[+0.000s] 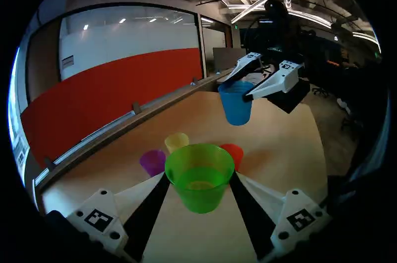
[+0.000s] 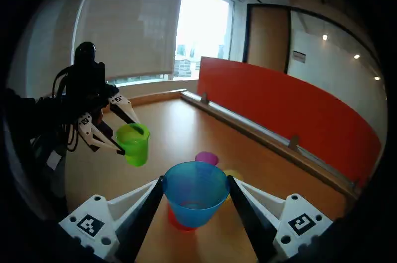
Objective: Pour water
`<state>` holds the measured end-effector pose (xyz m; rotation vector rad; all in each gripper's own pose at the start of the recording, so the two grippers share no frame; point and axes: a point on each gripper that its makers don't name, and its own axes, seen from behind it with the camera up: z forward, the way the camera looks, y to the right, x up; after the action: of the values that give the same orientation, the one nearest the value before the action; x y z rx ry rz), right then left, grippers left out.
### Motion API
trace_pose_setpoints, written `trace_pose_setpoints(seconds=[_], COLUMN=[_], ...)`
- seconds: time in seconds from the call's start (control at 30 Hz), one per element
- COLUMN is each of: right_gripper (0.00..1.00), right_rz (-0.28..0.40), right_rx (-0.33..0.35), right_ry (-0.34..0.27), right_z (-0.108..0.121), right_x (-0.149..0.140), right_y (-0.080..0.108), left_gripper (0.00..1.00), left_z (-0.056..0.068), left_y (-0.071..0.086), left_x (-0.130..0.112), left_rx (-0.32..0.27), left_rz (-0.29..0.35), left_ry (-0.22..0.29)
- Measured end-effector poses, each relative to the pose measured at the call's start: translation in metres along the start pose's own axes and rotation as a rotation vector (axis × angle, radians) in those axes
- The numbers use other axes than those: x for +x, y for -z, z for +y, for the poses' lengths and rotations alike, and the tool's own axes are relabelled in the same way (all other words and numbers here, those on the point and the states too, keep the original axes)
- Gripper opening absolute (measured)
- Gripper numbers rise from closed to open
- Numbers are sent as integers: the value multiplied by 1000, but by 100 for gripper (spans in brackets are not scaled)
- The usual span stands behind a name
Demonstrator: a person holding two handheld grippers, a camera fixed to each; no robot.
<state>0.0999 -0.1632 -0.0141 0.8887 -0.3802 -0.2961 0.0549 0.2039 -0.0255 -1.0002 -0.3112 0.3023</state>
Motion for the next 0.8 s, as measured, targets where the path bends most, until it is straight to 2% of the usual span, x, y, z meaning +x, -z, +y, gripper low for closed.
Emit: trace_pose_setpoints(seconds=[0.8], right_gripper=[94], right_rz=[-86], right_rx=[83], right_ry=[6], right_z=[-27], right_x=[-45], right_y=[-4], left_gripper=[86], left_z=[17], left_y=[-5], left_x=[-39], left_rx=[-50], left_rz=[-95], left_ry=[-27])
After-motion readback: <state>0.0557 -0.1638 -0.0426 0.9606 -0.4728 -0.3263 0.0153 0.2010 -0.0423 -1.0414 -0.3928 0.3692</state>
